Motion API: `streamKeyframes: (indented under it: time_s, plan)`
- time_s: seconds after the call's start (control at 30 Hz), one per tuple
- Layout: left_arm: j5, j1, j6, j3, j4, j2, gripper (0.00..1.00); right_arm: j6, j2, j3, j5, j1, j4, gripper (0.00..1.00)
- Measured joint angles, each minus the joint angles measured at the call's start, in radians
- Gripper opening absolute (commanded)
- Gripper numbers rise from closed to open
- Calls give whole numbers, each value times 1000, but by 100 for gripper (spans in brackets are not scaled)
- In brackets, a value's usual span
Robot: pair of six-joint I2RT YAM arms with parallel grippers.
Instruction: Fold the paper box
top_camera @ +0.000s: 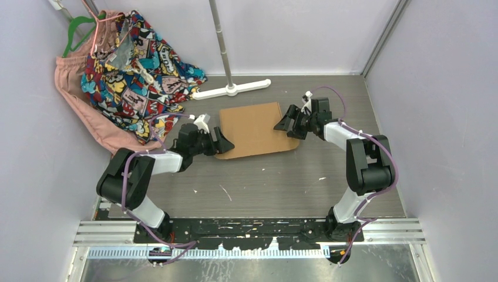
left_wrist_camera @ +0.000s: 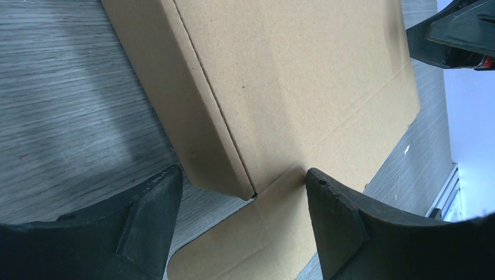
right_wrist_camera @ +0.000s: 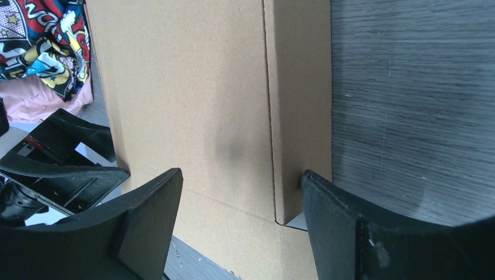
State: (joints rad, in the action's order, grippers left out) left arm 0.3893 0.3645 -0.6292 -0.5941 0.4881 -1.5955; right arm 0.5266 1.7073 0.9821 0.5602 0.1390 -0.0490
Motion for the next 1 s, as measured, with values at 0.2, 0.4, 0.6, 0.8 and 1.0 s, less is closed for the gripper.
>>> streamKeyframes:
  time_s: [0.2,0.4,0.6,0.8,1.0]
  plan:
    - [-4,0,0,0,11,-5,79,0,0,0,0,5,0,80]
    - [-16,0,0,-5,11,-5,79,0,1,3,-1,6,0,85]
    - [-23,0,0,-29,13,-11,80,0,8,19,-9,6,-1,83]
    - [-22,0,-4,-44,25,-35,79,2,22,35,-8,8,3,81]
    - [-22,0,-18,-44,36,-44,80,2,29,35,-9,17,3,81]
